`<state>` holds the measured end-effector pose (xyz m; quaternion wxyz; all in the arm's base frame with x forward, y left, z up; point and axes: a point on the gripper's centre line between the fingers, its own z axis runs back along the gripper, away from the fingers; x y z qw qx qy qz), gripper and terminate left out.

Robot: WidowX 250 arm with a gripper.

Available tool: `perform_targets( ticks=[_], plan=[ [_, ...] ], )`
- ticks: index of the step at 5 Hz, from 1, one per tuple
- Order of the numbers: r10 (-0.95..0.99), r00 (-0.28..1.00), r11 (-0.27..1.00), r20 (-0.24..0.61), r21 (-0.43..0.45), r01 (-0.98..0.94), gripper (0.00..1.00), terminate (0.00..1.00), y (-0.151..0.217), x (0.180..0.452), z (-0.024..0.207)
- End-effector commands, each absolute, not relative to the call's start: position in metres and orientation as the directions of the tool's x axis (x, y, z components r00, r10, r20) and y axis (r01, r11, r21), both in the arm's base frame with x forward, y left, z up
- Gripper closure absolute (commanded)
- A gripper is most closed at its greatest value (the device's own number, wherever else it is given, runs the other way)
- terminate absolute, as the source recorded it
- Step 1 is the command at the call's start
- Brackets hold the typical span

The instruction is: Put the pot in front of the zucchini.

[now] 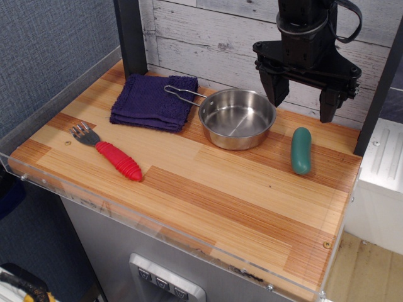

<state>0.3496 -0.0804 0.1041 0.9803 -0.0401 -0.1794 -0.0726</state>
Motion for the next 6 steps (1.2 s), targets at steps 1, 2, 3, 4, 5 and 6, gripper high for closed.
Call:
perform_targets(
  ticks=[1, 2, 3, 4, 5, 6],
  plan=[
    [-0.128, 0.925, 0.986, 0.357, -0.053, 0.157, 0.00, 0.00, -0.080, 0.350, 0.104],
    [-0.349, 0.867, 0.926, 0.357, -0.013, 0.378, 0.00, 0.00, -0.079, 0.345, 0.101],
    [-0.525, 0.787, 0.835, 0.323, 0.020, 0.549, 0.00, 0.00, -0.075, 0.336, 0.094],
    [-0.658, 0.695, 0.738, 0.290, 0.063, 0.672, 0.00, 0.00, -0.062, 0.332, 0.092],
    [-0.726, 0.636, 0.679, 0.261, 0.126, 0.723, 0.00, 0.00, -0.046, 0.331, 0.094],
    [-0.734, 0.636, 0.678, 0.241, 0.191, 0.710, 0.00, 0.00, -0.030, 0.338, 0.099]
  ],
)
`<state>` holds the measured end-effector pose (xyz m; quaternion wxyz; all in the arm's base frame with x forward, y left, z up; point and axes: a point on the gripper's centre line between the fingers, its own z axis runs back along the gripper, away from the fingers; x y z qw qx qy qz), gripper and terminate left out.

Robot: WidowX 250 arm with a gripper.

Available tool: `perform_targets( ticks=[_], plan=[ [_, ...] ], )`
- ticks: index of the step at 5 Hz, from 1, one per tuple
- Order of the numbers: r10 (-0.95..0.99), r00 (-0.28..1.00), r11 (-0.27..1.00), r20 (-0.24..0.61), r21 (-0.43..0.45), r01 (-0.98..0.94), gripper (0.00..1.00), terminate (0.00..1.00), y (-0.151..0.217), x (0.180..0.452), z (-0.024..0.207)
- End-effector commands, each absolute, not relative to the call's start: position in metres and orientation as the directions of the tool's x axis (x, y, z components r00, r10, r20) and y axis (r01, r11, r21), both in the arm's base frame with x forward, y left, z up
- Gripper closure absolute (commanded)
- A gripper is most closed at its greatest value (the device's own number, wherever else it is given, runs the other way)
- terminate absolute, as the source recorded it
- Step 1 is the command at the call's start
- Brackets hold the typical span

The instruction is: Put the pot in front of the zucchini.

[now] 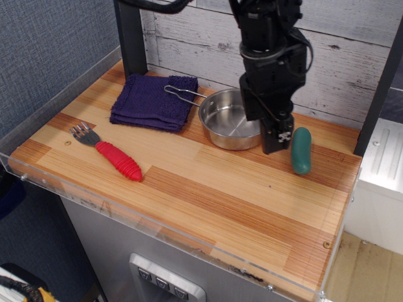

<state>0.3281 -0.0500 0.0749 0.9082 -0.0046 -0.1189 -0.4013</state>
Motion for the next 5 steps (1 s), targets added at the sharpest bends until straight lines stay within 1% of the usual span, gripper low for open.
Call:
perform_targets(
  ticks=[1, 2, 3, 4, 5],
  plan=[
    [-0.730, 0.639, 0.683, 0.243, 0.228, 0.694, 0.00, 0.00, -0.023, 0.349, 0.095],
    [-0.734, 0.637, 0.679, 0.235, 0.257, 0.688, 0.00, 0.00, -0.024, 0.354, 0.082],
    [-0.726, 0.652, 0.688, 0.220, 0.259, 0.678, 0.00, 0.00, -0.023, 0.351, 0.067],
    [-0.719, 0.664, 0.695, 0.206, 0.239, 0.678, 0.00, 0.00, -0.020, 0.343, 0.050],
    [-0.711, 0.675, 0.703, 0.195, 0.231, 0.673, 0.00, 0.00, -0.017, 0.339, 0.042]
  ],
)
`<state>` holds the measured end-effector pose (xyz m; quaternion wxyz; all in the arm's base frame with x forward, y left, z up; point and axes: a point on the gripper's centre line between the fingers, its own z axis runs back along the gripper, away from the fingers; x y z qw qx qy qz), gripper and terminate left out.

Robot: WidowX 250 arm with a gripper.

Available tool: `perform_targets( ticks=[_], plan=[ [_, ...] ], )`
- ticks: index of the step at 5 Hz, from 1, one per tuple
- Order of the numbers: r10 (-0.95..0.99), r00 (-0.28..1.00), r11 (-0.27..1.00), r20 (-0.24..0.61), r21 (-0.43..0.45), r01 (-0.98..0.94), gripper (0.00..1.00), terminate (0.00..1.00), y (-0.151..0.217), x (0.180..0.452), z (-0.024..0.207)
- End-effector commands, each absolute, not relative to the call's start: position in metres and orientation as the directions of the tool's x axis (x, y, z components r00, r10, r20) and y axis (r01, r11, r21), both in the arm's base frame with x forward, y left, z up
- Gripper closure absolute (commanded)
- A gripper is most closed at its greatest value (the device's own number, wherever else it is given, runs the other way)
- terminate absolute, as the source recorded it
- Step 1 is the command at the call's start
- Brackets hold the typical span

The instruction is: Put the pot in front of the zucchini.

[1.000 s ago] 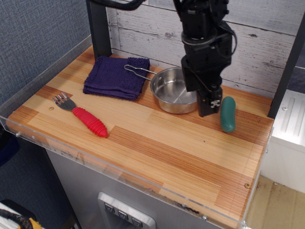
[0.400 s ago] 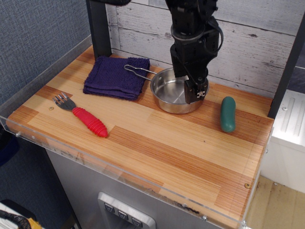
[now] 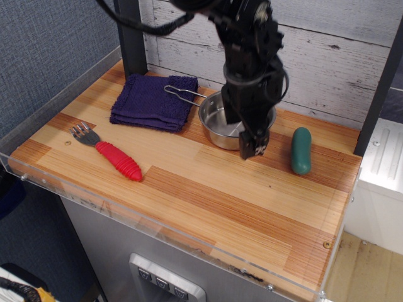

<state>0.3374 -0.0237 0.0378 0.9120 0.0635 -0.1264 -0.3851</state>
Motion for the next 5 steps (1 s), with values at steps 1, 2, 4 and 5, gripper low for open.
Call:
perform_targets(
  ticks=[1, 2, 4, 5],
  plan=[
    [-0.709, 0.672, 0.706, 0.215, 0.215, 0.675, 0.00, 0.00, -0.0161, 0.3392, 0.0302],
    [-0.705, 0.675, 0.710, 0.218, 0.212, 0.672, 0.00, 0.00, -0.0160, 0.3409, 0.0259],
    [-0.707, 0.672, 0.708, 0.221, 0.206, 0.676, 1.00, 0.00, -0.0134, 0.3375, 0.0222],
    [-0.706, 0.672, 0.708, 0.225, 0.196, 0.678, 1.00, 0.00, -0.0128, 0.3369, 0.0227]
  ],
)
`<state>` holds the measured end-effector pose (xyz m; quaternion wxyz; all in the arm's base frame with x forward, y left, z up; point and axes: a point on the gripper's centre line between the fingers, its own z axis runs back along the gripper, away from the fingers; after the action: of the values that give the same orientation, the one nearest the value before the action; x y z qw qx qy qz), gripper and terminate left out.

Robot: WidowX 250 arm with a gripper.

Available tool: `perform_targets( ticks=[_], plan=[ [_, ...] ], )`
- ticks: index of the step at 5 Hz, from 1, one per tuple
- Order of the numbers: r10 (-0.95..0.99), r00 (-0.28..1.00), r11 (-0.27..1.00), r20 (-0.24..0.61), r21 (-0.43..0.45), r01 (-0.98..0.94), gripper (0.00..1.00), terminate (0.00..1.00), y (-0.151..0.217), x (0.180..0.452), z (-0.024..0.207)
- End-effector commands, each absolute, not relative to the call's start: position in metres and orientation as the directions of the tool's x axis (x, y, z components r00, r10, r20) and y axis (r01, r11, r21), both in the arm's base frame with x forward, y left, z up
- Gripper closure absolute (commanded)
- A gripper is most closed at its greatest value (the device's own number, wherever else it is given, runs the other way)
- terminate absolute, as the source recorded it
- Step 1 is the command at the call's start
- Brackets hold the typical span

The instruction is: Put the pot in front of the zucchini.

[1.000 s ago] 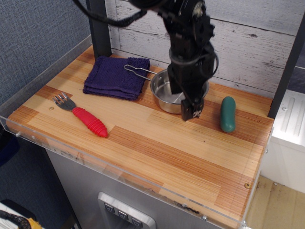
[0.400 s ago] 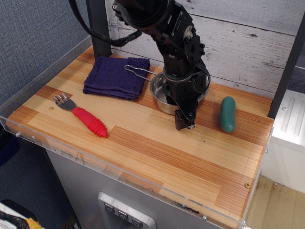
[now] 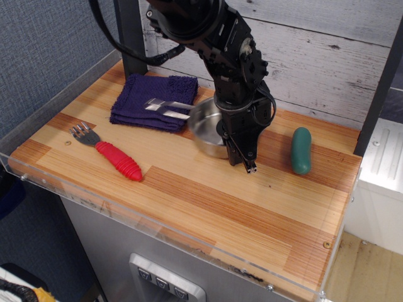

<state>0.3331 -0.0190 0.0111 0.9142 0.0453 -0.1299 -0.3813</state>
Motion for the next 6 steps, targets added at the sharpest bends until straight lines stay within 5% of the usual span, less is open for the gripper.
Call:
perform_targets(
  ticks=[1, 4, 6],
  plan=[
    [-0.714, 0.665, 0.699, 0.219, 0.187, 0.690, 1.00, 0.00, -0.012, 0.338, 0.028],
    [-0.730, 0.614, 0.680, 0.300, 0.227, 0.697, 1.00, 0.00, -0.001, 0.348, 0.093],
    [-0.791, 0.528, 0.601, 0.308, 0.233, 0.764, 1.00, 0.00, -0.023, 0.311, 0.098]
  ],
)
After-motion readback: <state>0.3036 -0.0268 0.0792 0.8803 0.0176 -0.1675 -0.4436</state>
